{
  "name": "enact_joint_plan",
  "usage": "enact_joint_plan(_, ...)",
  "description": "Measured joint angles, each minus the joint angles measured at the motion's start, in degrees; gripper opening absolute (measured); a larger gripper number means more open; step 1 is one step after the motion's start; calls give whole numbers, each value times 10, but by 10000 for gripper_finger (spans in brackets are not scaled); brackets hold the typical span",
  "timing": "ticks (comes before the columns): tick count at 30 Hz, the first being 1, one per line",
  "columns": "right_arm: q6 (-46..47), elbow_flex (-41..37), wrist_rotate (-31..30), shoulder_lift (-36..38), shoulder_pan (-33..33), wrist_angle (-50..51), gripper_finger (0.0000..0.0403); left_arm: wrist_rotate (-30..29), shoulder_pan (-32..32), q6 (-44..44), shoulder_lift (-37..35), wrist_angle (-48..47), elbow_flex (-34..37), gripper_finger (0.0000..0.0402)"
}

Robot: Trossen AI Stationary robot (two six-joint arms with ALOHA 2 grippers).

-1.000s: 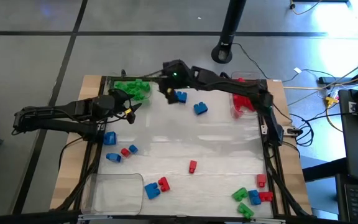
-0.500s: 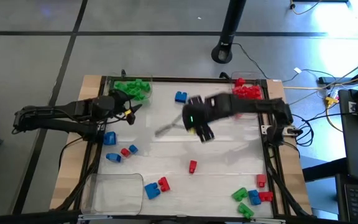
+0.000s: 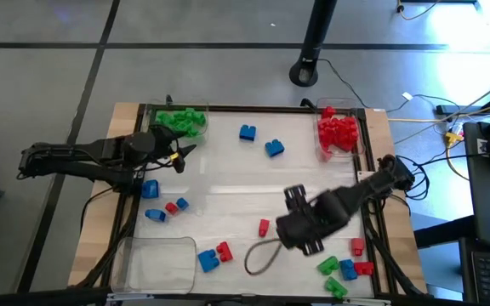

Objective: Sort blocks
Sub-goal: Put the green game piece into the left transparent bin

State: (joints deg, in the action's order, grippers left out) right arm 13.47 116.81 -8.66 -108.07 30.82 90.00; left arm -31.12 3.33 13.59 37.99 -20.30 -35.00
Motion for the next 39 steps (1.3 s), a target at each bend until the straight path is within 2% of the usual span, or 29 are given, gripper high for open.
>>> enact_joint_plan(8, 153, -94, 86, 0, 86, -4, 292, 0, -14, 26, 0, 2, 0, 261)
enact_joint_plan(12, 195, -152, 92, 0, 144, -25, 292, 0, -19, 27, 0, 22, 0, 261)
enact_joint_plan(18, 197, -238, 94, 0, 211, -99, 292, 0, -22, 25, 0, 34, 0, 261)
enact_joint_plan(28, 184, -354, 123, -1, 217, -239, 292, 0, -22, 0, 0, 61, 0, 261)
enact_joint_plan(34, 190, -404, 151, -1, 222, -273, 292, 0, -22, -4, 0, 59, 0, 261)
enact_joint_plan(39, 165, -428, 151, -1, 222, -311, 292, 0, -22, -4, 0, 59, 0, 261)
